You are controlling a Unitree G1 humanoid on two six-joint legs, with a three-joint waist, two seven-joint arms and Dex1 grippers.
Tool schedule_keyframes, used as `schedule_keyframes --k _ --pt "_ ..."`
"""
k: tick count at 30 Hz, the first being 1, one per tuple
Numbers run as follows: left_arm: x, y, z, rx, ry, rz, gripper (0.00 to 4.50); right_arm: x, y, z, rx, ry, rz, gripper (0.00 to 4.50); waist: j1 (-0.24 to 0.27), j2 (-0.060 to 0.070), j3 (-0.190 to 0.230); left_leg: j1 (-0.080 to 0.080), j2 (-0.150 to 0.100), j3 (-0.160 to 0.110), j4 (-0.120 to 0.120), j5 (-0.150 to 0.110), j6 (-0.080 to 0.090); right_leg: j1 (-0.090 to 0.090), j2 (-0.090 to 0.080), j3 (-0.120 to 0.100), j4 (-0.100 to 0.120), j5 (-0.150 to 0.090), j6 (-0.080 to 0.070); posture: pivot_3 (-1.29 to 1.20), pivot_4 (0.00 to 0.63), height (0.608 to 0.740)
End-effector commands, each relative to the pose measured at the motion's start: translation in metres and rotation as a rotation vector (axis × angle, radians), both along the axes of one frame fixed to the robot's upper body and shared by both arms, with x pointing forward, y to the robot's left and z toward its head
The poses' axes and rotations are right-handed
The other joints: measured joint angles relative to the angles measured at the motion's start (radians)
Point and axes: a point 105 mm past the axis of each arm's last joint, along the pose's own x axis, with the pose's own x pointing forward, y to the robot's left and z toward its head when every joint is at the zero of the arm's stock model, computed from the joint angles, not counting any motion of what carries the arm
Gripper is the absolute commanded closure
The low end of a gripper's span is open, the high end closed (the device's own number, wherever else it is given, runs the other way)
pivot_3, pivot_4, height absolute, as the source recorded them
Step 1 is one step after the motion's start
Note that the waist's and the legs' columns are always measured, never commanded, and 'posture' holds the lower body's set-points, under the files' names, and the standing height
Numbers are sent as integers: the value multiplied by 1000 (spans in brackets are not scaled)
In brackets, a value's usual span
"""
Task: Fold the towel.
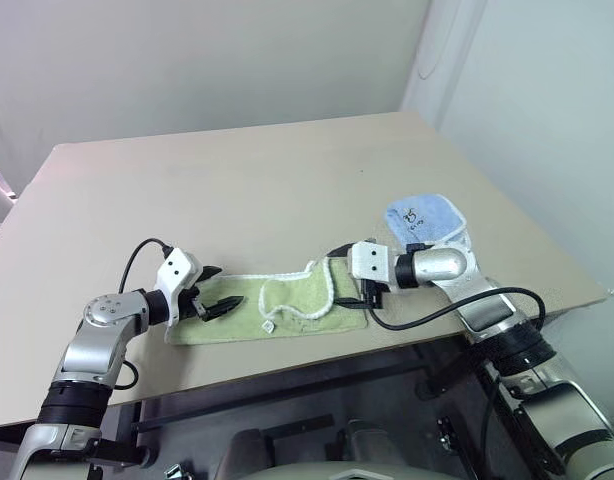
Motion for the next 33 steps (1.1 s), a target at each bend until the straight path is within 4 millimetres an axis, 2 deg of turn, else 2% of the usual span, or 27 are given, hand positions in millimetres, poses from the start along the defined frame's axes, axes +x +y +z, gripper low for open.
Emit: schedule_keyframes --k 1,4,8,10,12,14,17,20,24,27,33 --pt "5 -2 12 0 -50 -11 0 4 16 24 60 -62 25 24 0 0 0 0 0 0 0 0 0 0 0 0 0 0 0 0 0 740" --pt "6 -3 13 -2 -52 -13 0 7 26 22 68 -66 21 24 2 0 0 0 0 0 0 0 0 0 0 0 0 0 0 0 0 740" --pt "6 -5 13 -8 -57 -14 0 34 42 22 100 -140 -102 24 -1 0 0 0 0 0 1 0 0 0 0 0 1 0 0 0 0 740" --pt "6 -5 13 -8 -57 -13 0 41 48 28 154 -145 -143 24 -1 0 0 0 0 0 1 0 -1 0 0 0 2 0 0 0 0 740" --pt "5 -5 13 -7 -57 -15 0 45 52 46 249 -195 -162 24 -1 0 0 0 0 0 0 0 -1 0 0 0 2 0 0 0 0 740" --pt "5 -5 16 -19 -62 -15 0 46 47 57 323 -128 -199 24 2 0 0 0 0 0 0 0 -1 -1 0 0 2 1 1 0 0 740" --pt "4 -6 23 -47 -74 -14 0 43 31 57 374 89 -240 24 3 0 0 -1 0 0 0 0 -1 0 -1 0 2 1 1 0 0 740" --pt "10 -10 53 -226 -106 12 0 31 15 55 415 343 -237 24 3 0 0 -1 -1 0 1 0 -1 0 -2 0 2 1 1 0 0 740" --pt "8 -23 80 -300 -143 -50 0 12 -1 59 471 472 -198 24 1 0 0 -1 0 -1 1 0 -1 0 -1 -1 2 1 1 0 0 740" --pt "0 -42 91 -355 -118 -139 957 4 -12 55 501 508 -198 992 -2 0 0 0 0 -1 0 0 -1 0 0 0 2 1 1 0 0 740" --pt "-9 -83 78 -308 -56 -320 3210 4 -23 35 538 529 -263 3207 -1 0 0 0 0 -2 1 0 -1 1 2 0 2 0 0 0 0 740"
